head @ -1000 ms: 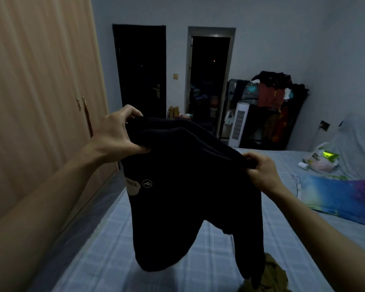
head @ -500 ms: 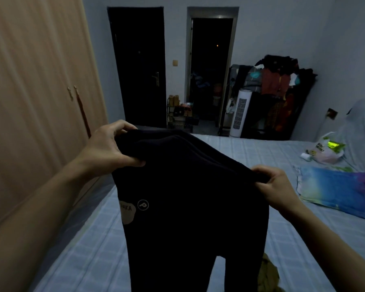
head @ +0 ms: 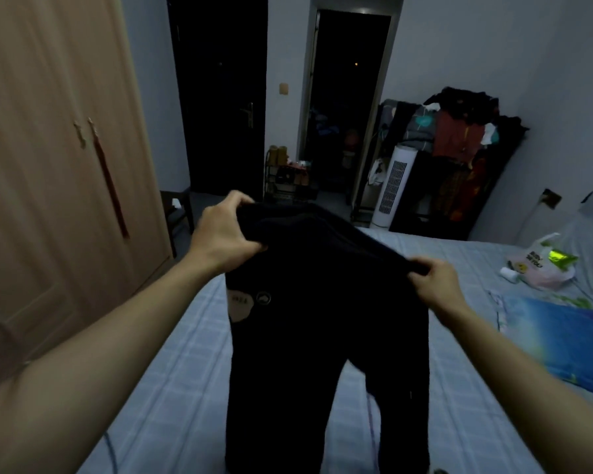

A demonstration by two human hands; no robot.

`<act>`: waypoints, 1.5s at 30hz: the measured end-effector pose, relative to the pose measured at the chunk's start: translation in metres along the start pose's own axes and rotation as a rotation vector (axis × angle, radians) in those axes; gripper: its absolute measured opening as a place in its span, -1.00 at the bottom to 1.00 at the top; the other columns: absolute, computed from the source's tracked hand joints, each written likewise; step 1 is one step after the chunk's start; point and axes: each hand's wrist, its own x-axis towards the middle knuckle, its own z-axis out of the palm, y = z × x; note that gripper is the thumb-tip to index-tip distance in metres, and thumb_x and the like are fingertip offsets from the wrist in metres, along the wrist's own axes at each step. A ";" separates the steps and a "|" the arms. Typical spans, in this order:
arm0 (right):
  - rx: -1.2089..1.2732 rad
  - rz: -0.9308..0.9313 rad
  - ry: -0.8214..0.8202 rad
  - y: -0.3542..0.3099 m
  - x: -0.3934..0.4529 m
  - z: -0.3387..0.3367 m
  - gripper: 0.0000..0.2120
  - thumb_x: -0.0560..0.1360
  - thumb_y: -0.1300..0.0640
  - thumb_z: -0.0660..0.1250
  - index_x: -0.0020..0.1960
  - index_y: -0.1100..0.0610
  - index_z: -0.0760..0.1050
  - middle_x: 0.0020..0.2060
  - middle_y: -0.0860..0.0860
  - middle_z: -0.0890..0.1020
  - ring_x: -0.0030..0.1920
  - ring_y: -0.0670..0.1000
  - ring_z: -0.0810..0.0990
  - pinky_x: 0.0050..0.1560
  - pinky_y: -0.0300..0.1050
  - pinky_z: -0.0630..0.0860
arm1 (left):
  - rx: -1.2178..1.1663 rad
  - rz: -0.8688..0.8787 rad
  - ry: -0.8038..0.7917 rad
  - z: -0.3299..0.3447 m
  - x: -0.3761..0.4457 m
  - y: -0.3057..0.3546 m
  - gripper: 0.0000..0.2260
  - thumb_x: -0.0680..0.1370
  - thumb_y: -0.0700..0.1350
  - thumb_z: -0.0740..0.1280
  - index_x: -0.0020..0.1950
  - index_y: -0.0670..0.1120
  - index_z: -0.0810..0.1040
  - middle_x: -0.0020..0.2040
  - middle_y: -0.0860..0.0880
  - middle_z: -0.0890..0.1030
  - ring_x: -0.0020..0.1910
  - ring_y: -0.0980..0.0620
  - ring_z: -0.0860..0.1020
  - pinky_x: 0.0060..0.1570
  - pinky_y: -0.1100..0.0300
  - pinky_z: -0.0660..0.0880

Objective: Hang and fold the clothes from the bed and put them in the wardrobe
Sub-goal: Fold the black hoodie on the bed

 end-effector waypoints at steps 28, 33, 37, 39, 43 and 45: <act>-0.487 -0.022 -1.082 0.296 -0.321 0.143 -0.76 0.52 0.16 0.36 0.18 0.11 0.60 0.13 -0.02 0.60 0.12 -0.05 0.56 0.14 -0.32 0.40 | 0.307 -0.096 -1.096 0.143 -0.464 -0.155 -0.56 0.40 -0.05 0.47 0.25 0.02 0.46 0.18 0.06 0.44 0.16 0.02 0.47 0.08 0.16 0.46; -0.398 0.048 -0.898 0.270 -0.335 0.137 -0.74 0.56 0.05 0.34 0.21 0.10 0.57 0.10 -0.02 0.63 0.07 -0.07 0.58 0.09 -0.30 0.45 | 0.066 -0.468 -0.773 0.135 -0.468 -0.136 -0.70 0.48 -0.04 0.50 0.18 -0.02 0.57 0.10 0.05 0.55 0.10 0.08 0.53 0.15 0.16 0.48; -0.290 0.054 -0.719 0.215 -0.314 0.137 -0.74 0.59 0.05 0.31 0.24 0.11 0.54 0.09 0.00 0.62 0.08 -0.03 0.57 0.06 -0.24 0.45 | -0.167 -0.773 -0.409 0.148 -0.422 -0.099 -0.82 0.49 -0.14 0.48 0.06 -0.08 0.62 0.00 0.04 0.64 -0.01 0.06 0.60 0.05 0.21 0.50; -0.243 0.040 -0.672 0.189 -0.307 0.136 -0.72 0.59 0.04 0.30 0.26 0.12 0.53 0.11 0.00 0.61 0.10 -0.02 0.57 0.08 -0.23 0.44 | -0.353 -0.955 -0.279 0.158 -0.401 -0.077 -0.87 0.50 -0.12 0.46 0.02 -0.05 0.62 -0.03 0.01 0.67 -0.03 0.01 0.63 0.07 0.06 0.58; -0.177 0.022 -0.621 0.146 -0.303 0.134 -0.68 0.59 0.05 0.31 0.29 0.16 0.51 0.15 0.04 0.62 0.13 0.00 0.58 0.13 -0.18 0.48 | -0.487 -1.090 -0.215 0.176 -0.378 -0.028 -0.91 0.54 -0.11 0.41 0.02 -0.05 0.58 -0.03 -0.07 0.64 -0.02 -0.07 0.61 0.12 -0.07 0.59; -0.179 0.015 -0.613 0.131 -0.305 0.132 -0.68 0.58 0.04 0.32 0.29 0.15 0.51 0.14 0.04 0.62 0.12 0.00 0.58 0.12 -0.18 0.49 | -0.395 -1.018 -0.247 0.180 -0.372 -0.006 -0.86 0.53 -0.07 0.41 0.06 -0.05 0.57 -0.01 -0.03 0.63 0.01 -0.05 0.60 0.12 0.02 0.57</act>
